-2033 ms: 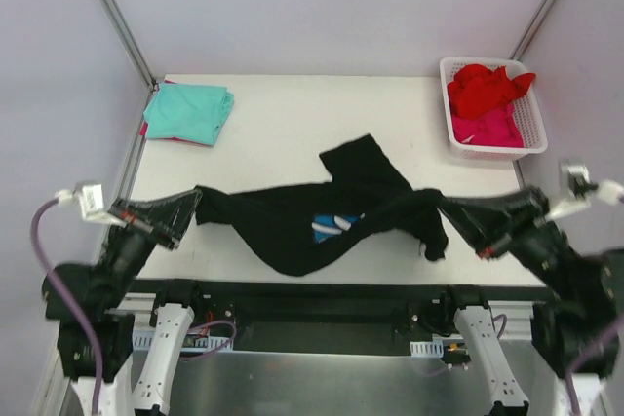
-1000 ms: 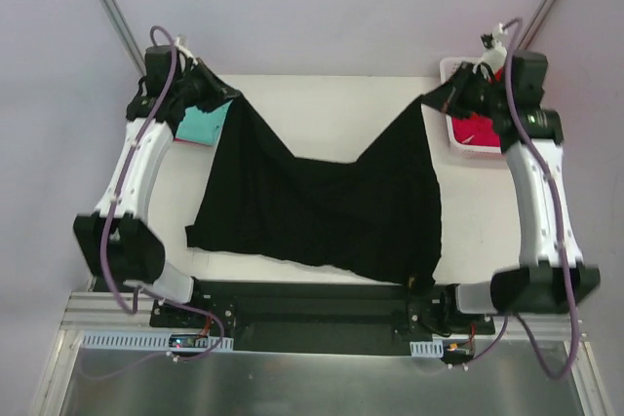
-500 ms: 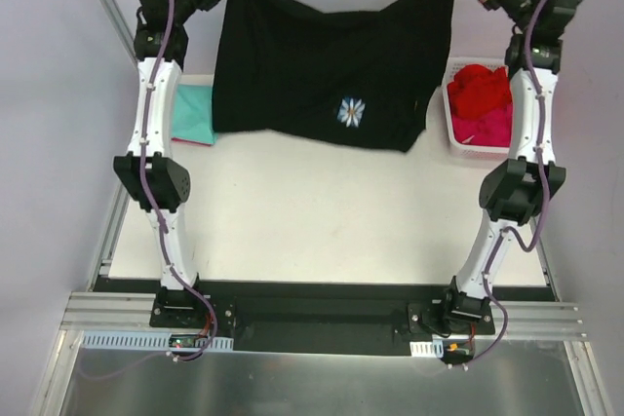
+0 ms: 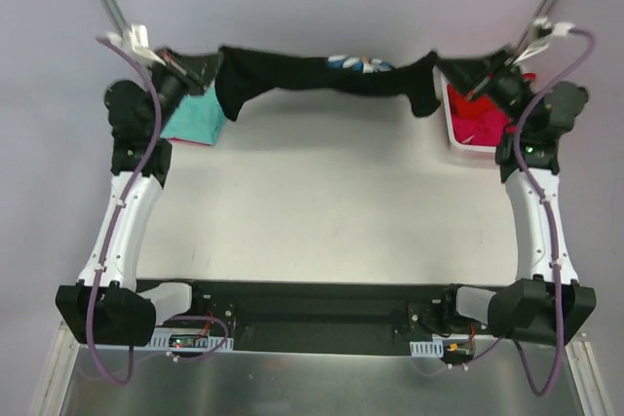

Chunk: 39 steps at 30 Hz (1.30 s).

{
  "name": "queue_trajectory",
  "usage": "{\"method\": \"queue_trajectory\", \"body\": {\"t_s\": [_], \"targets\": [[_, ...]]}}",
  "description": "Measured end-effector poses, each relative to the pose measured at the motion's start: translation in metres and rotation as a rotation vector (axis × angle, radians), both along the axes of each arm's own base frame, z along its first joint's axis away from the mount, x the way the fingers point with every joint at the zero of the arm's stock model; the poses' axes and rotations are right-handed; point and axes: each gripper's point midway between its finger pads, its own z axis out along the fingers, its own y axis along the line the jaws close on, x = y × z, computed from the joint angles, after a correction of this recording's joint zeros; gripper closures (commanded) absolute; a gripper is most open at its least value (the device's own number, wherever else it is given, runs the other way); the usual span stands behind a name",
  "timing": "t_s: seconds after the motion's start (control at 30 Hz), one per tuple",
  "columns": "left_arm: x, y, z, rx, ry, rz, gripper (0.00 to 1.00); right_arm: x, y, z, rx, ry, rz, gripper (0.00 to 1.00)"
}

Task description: Fold and stack the t-shirts

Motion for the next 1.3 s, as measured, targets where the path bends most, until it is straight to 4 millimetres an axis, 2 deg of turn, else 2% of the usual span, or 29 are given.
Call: {"method": "queue_trajectory", "body": {"t_s": [0.03,0.13,0.2,0.23,0.3,0.33,0.37,0.43,0.53,0.67,0.83,0.97,1.1,1.3], "targets": [[0.0,0.0,-0.034,0.004,0.055,0.001,1.0,-0.001,0.002,-0.028,-0.014,0.058,-0.007,1.0],[0.001,-0.003,-0.151,0.012,0.28,0.007,1.0,0.007,0.006,-0.135,-0.039,0.346,-0.011,1.0],[-0.012,-0.005,-0.245,0.016,0.479,0.002,1.0,0.001,0.012,-0.215,-0.047,0.569,-0.003,1.0],[-0.025,-0.007,-0.286,0.014,0.578,-0.004,1.0,-0.005,0.016,-0.248,-0.054,0.662,0.0,1.0],[-0.051,-0.012,-0.343,0.007,0.722,-0.021,1.0,-0.035,0.034,-0.319,-0.095,0.874,0.032,1.0],[-0.064,-0.017,-0.362,0.006,0.777,-0.032,1.0,-0.054,0.044,-0.347,-0.126,0.964,0.057,0.99],[-0.075,-0.022,-0.373,0.01,0.811,-0.047,1.0,-0.076,0.054,-0.37,-0.168,1.044,0.085,1.0],[-0.093,-0.032,-0.377,0.028,0.828,-0.075,1.0,-0.106,0.064,-0.389,-0.235,1.103,0.118,1.0],[-0.107,-0.038,-0.358,0.036,0.779,-0.098,1.0,-0.131,0.065,-0.391,-0.296,1.082,0.122,1.0],[-0.125,-0.029,-0.343,0.052,0.75,-0.072,1.0,-0.156,0.051,-0.388,-0.368,1.03,0.079,0.99],[-0.153,-0.022,-0.35,0.105,0.804,-0.066,1.0,-0.189,0.032,-0.392,-0.448,1.027,0.024,1.0],[-0.175,-0.008,-0.36,0.151,0.844,-0.008,1.0,-0.21,0.017,-0.393,-0.482,1.028,-0.046,1.0],[-0.19,0.001,-0.354,0.153,0.823,0.035,1.0,-0.224,0.002,-0.387,-0.496,1.032,-0.129,1.0],[-0.2,0.022,-0.344,0.128,0.848,0.162,1.0,-0.247,-0.023,-0.39,-0.477,1.042,-0.28,1.0]]}}
